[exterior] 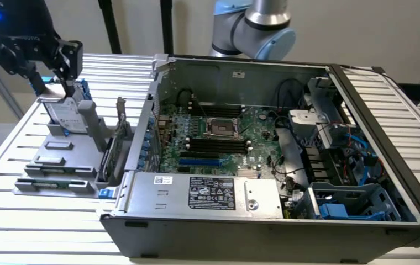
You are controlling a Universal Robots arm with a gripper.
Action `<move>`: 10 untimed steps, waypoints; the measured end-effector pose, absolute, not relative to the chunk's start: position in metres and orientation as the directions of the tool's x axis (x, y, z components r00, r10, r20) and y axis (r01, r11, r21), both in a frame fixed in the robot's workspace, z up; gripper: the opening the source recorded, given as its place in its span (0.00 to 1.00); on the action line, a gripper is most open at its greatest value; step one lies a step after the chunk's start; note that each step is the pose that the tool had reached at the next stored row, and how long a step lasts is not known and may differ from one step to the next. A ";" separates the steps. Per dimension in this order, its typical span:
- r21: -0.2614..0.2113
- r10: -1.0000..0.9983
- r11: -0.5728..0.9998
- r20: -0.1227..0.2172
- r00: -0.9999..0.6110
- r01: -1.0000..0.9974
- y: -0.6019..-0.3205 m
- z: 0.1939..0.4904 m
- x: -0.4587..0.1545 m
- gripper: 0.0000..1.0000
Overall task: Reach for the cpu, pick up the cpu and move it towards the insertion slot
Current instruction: 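Pick up the cpu and move it towards the insertion slot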
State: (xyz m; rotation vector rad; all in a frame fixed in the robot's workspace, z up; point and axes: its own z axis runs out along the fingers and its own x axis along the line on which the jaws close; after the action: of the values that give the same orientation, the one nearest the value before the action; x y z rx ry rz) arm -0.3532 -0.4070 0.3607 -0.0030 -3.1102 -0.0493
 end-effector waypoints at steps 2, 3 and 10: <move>0.033 0.001 0.999 0.032 -0.999 0.003 -0.407 0.368 -0.344 0.55; 0.034 0.001 0.999 0.032 -0.999 0.003 -0.407 0.372 -0.340 0.55; 0.041 0.001 0.999 0.034 -0.999 0.003 -0.407 0.388 -0.308 0.55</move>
State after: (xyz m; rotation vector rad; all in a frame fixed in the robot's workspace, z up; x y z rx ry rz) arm -0.3077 -0.4069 0.3877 -0.0030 -3.1069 -0.0633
